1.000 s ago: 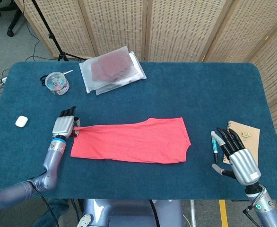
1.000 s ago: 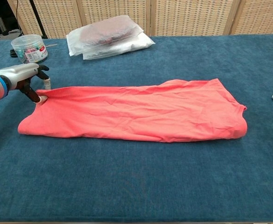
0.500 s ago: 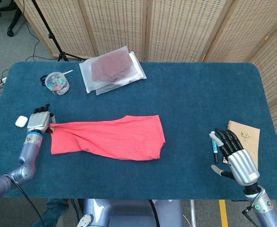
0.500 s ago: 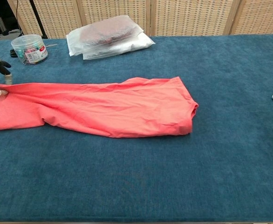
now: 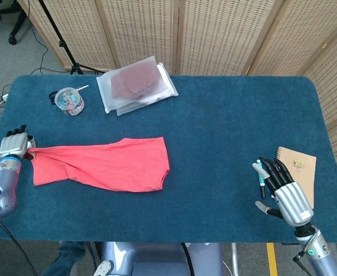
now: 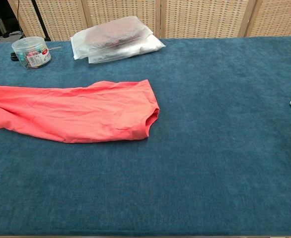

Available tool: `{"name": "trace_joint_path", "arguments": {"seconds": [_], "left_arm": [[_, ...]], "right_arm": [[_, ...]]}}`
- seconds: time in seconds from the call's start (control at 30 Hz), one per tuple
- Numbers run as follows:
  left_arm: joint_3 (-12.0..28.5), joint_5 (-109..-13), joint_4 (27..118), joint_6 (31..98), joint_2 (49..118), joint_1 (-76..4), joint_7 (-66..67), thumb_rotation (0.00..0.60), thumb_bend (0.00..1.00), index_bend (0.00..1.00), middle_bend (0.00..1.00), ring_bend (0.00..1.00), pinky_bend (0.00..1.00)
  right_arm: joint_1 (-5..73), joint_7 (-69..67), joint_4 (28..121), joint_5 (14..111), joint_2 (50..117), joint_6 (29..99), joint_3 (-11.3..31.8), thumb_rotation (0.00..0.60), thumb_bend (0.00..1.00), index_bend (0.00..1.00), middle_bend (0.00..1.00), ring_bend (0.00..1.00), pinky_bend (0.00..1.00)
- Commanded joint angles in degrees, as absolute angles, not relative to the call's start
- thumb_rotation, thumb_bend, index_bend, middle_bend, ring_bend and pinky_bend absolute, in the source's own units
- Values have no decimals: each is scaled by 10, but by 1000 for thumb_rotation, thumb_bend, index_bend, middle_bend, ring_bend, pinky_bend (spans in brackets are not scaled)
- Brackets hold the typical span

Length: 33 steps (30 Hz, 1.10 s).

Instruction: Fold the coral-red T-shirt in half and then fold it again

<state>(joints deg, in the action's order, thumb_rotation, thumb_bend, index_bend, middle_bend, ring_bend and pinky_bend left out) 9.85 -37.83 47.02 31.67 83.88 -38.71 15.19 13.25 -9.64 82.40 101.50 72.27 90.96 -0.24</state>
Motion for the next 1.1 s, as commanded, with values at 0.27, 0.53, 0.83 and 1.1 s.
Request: {"name": "trace_joint_path", "arguments": {"seconds": [0.27, 0.53, 0.83, 1.1], "left_arm": [[115, -511, 486, 319, 822, -370, 33, 600, 562, 779, 0, 0, 0], [141, -576, 670, 367, 740, -359, -29, 600, 562, 779, 0, 0, 0], [162, -556, 796, 423, 719, -384, 17, 600, 561, 780, 0, 0, 0], [164, -512, 857, 465, 737, -418, 91, 600, 561, 780, 0, 0, 0]], "right_arm": [[133, -100, 825, 1013, 721, 909, 0, 600, 0, 0, 0, 0, 0], [132, -102, 829, 1015, 718, 911, -1, 600, 0, 0, 0, 0, 0], [130, -109, 831, 1015, 714, 914, 0, 600, 0, 0, 0, 0, 0], [130, -119, 834, 1014, 708, 918, 2, 600, 0, 0, 0, 0, 0]]}}
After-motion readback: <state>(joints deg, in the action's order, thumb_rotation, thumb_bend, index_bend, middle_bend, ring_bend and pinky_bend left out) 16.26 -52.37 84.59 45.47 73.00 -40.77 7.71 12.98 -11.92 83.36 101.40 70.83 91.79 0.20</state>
